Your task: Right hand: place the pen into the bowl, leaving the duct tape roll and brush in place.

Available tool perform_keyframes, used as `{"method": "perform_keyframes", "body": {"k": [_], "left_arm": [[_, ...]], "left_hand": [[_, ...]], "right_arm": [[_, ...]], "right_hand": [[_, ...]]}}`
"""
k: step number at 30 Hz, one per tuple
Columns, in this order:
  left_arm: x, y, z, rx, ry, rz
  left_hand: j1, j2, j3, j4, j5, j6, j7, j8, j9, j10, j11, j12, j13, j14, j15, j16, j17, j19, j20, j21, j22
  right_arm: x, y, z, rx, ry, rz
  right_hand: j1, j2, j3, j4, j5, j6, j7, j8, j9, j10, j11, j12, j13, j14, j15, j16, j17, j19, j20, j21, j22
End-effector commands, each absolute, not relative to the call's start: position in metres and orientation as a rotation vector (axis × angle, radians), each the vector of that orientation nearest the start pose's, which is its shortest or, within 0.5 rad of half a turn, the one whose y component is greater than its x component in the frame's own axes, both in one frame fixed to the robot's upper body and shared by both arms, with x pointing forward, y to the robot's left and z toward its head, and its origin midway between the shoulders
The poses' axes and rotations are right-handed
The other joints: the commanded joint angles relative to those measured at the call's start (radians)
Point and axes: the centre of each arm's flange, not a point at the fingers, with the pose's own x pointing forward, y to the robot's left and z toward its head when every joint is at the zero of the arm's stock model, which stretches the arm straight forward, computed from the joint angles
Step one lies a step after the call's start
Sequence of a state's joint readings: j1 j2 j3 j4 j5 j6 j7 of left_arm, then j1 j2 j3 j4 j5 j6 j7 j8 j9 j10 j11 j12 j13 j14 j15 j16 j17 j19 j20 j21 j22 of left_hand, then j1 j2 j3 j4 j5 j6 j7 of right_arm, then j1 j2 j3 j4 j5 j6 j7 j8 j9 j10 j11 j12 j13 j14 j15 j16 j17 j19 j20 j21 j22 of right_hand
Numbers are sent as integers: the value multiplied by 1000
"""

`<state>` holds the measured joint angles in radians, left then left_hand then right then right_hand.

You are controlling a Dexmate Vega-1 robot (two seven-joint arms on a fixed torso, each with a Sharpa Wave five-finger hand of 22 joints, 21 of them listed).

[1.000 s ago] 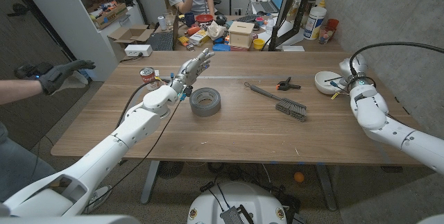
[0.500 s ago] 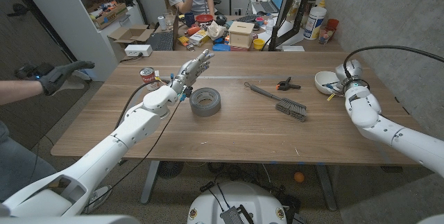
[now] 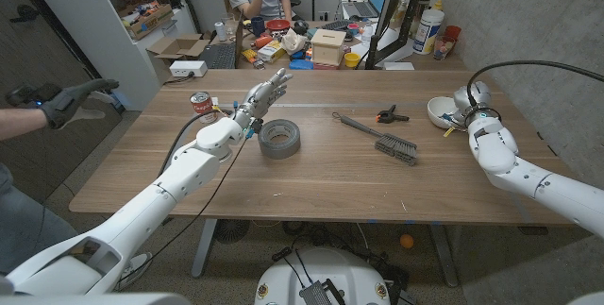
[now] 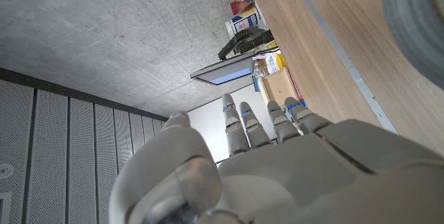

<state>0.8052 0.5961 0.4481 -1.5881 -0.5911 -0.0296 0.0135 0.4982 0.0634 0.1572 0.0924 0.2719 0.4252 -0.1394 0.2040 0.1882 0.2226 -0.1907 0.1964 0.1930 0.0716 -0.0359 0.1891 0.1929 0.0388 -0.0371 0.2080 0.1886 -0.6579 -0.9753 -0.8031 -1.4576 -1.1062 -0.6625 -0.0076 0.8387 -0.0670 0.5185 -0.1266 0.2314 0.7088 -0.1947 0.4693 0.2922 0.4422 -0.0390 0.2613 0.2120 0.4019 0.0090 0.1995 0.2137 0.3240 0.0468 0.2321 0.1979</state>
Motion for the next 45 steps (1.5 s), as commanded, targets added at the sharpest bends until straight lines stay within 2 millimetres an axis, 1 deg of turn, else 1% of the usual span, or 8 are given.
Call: {"method": "perform_keyframes", "body": {"k": [1, 9, 10, 11, 26, 34, 38, 45], "left_arm": [[626, 218, 24, 130, -558, -366], [627, 216, 24, 125, -565, -371], [627, 214, 24, 124, -566, -375], [628, 213, 24, 123, -566, -378], [633, 190, 40, 142, -635, -373], [630, 170, 43, 143, -679, -356], [623, 162, 42, 127, -693, -352], [597, 144, 55, 142, -785, -328]], "left_hand": [[9, 2, 5, -1, 3, 9, 1, 5, 5, 9, 0, 6, 3, 11, -122, 4, 2, 11, -45, 6, 3], [9, 2, 5, -1, 3, 9, 1, 5, 5, 9, 0, 6, 3, 11, -122, 4, 2, 11, -45, 6, 3], [9, 2, 5, -1, 3, 9, 1, 5, 5, 9, 0, 6, 3, 11, -122, 4, 2, 11, -45, 6, 3], [9, 2, 5, -1, 3, 9, 1, 5, 5, 9, 0, 6, 3, 11, -122, 4, 2, 11, -45, 6, 3], [9, 2, 5, -1, 3, 9, 1, 5, 5, 9, 0, 6, 3, 11, -122, 4, 2, 11, -45, 6, 3], [9, 2, 5, -1, 3, 9, 1, 5, 5, 9, 0, 6, 3, 11, -122, 4, 2, 11, -45, 6, 3], [9, 2, 5, -1, 3, 9, 1, 5, 5, 9, 0, 6, 3, 11, -122, 4, 2, 11, -45, 6, 3], [9, 2, 5, -1, 3, 9, 1, 5, 5, 9, 0, 6, 3, 11, -122, 4, 2, 11, -45, 6, 3]], "right_arm": [[610, -419, 16, -2053, -113, -766], [595, -404, 22, -1945, -205, -810], [590, -398, 27, -1868, -236, -815], [586, -394, 30, -1820, -264, -812], [540, -339, 64, -1279, -705, -690], [537, -339, 73, -930, -871, -398], [548, -347, 80, -741, -938, -162], [561, -360, 86, -601, -983, -12]], "right_hand": [[-10, -2, -8, 3, 0, -2, 4, -2, 0, -2, 5, -3, 6, 7, -4, 2, 1, 2, 5, 0, 3], [-84, 20, -28, 47, -11, -14, 18, -13, -3, 37, -7, 17, 12, 41, -7, 16, 7, 8, 1, 2, 5], [-137, 34, -43, 80, -20, -20, 20, -18, -2, 38, -7, 20, 14, 41, -7, 16, 9, 9, 2, 3, 5], [-149, 36, -47, 86, -22, -30, 25, -24, -5, 42, -1, 21, 14, 43, -5, 16, 9, 8, 3, 2, 5], [-212, 12, -76, 99, -29, -154, 73, -102, -30, 22, 46, 18, 12, 54, -1, 9, -1, 33, -8, 9, 4], [-300, -23, -127, 129, -29, -199, 109, -142, -45, -19, 87, 3, 8, 23, 25, -1, -2, 36, 7, 6, 4], [-363, 2, -148, 161, -24, -256, 143, -186, -60, -52, 123, -13, -1, 11, 4, -1, -4, 138, -52, 39, 3], [-382, 21, -150, 173, -25, -289, 158, -207, -66, -64, 137, -21, -5, -3, 5, -4, -3, 148, -59, 40, 2]]}}
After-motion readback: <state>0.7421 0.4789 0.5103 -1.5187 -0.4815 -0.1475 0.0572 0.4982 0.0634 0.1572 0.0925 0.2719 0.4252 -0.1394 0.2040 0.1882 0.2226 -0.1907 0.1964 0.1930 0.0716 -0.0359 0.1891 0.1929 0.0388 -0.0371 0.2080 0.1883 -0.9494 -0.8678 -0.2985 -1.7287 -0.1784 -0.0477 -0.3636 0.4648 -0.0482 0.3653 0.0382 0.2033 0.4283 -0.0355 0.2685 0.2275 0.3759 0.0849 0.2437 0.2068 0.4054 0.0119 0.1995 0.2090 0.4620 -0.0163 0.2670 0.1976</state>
